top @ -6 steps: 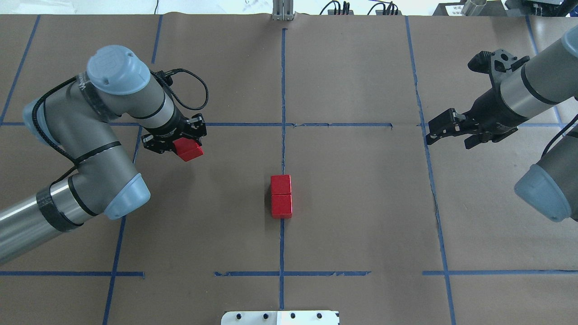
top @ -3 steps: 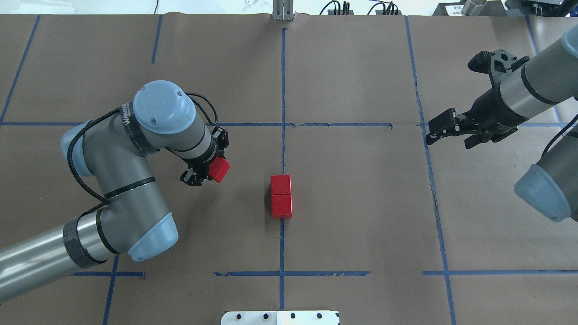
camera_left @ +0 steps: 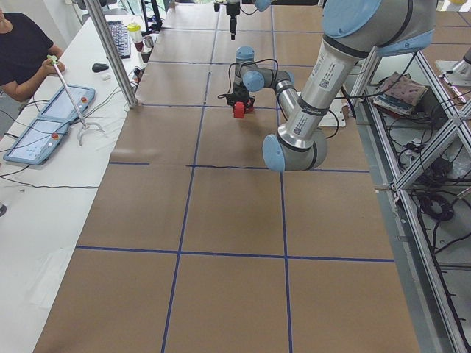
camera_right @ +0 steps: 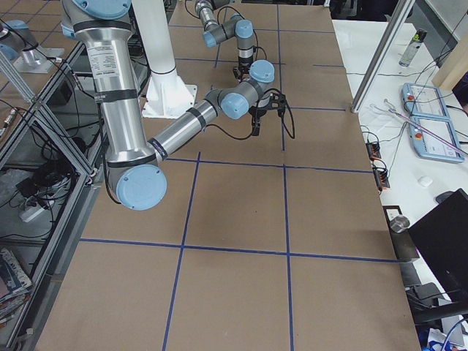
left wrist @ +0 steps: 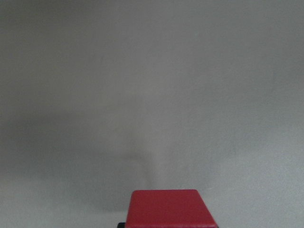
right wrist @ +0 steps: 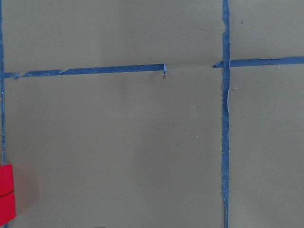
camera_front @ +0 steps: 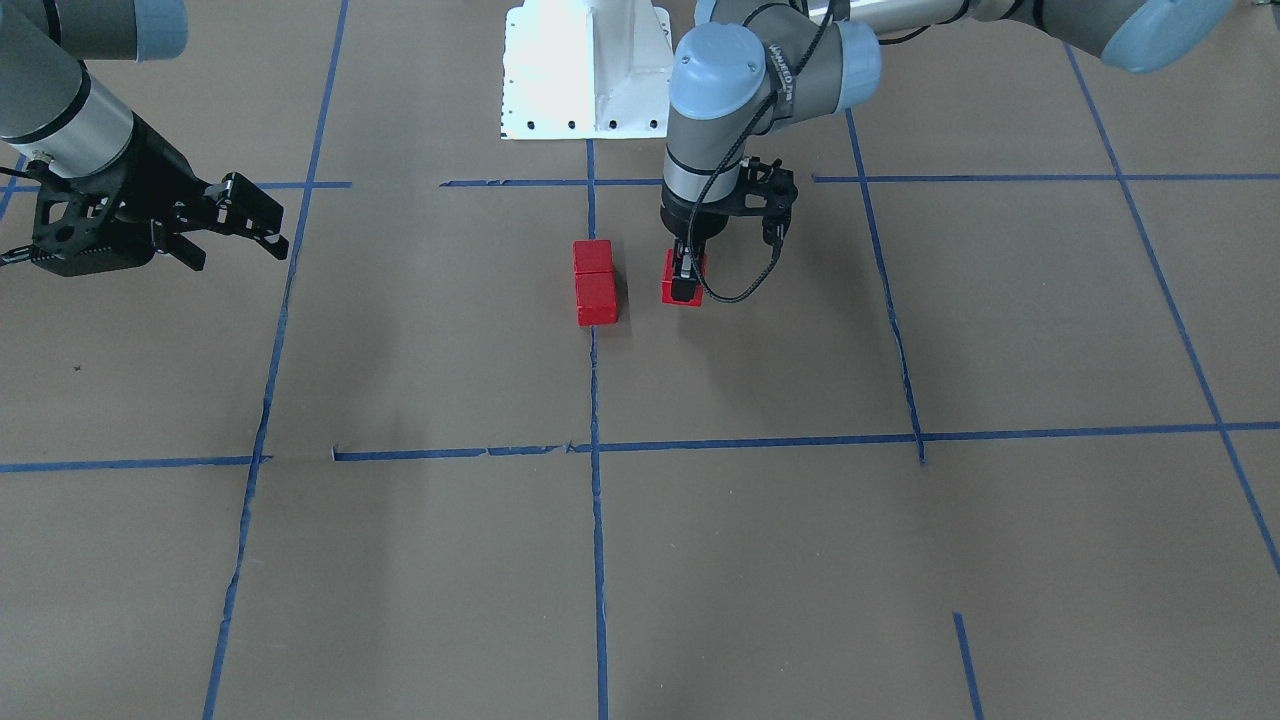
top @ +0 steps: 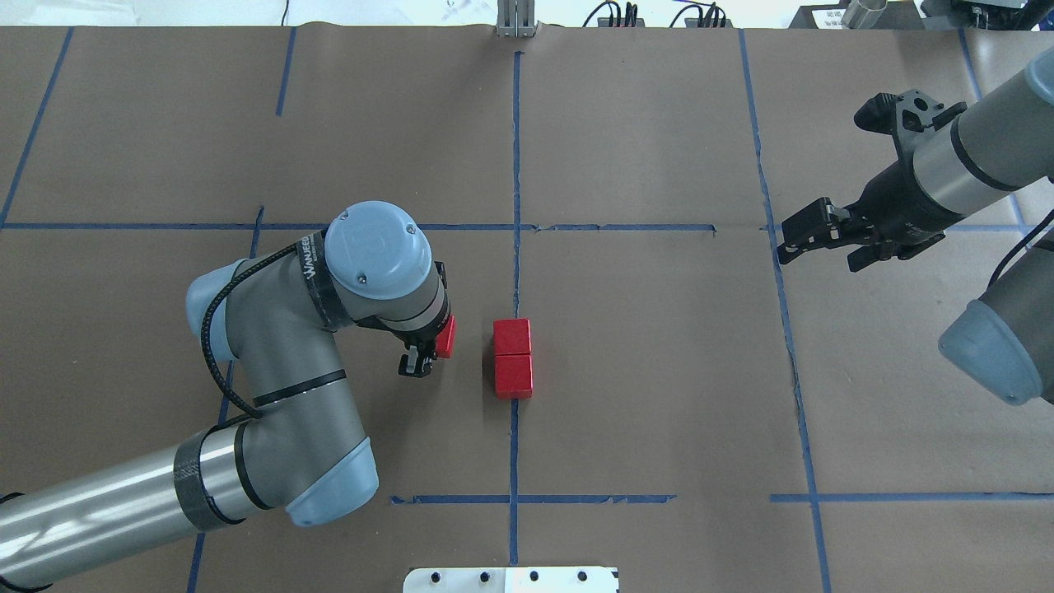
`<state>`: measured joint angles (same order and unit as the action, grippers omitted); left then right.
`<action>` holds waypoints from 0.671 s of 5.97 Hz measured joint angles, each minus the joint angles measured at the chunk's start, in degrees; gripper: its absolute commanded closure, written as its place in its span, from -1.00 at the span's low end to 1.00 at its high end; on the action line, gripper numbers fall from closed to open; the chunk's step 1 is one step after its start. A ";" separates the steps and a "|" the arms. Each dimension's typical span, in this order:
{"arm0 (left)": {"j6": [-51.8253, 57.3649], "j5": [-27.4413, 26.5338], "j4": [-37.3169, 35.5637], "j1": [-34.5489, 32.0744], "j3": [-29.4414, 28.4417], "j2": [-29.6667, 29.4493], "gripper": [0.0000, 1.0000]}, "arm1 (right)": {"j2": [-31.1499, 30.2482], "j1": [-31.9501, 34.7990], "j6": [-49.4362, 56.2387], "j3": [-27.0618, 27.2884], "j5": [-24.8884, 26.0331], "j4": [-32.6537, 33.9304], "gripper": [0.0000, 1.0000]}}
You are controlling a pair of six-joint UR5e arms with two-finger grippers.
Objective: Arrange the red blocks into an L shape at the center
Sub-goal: 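Carry the red cube with the left gripper toward the two-cube column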
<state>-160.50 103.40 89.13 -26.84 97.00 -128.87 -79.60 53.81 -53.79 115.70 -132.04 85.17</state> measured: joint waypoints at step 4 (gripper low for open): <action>-8.50 -0.30 4.82 0.20 -3.07 -1.00 0.88 | -0.31 -0.01 0.00 0.00 0.02 0.00 -1.00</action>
<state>-169.00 103.10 93.95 -26.64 93.93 -129.87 -79.91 53.81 -53.79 115.70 -132.01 85.17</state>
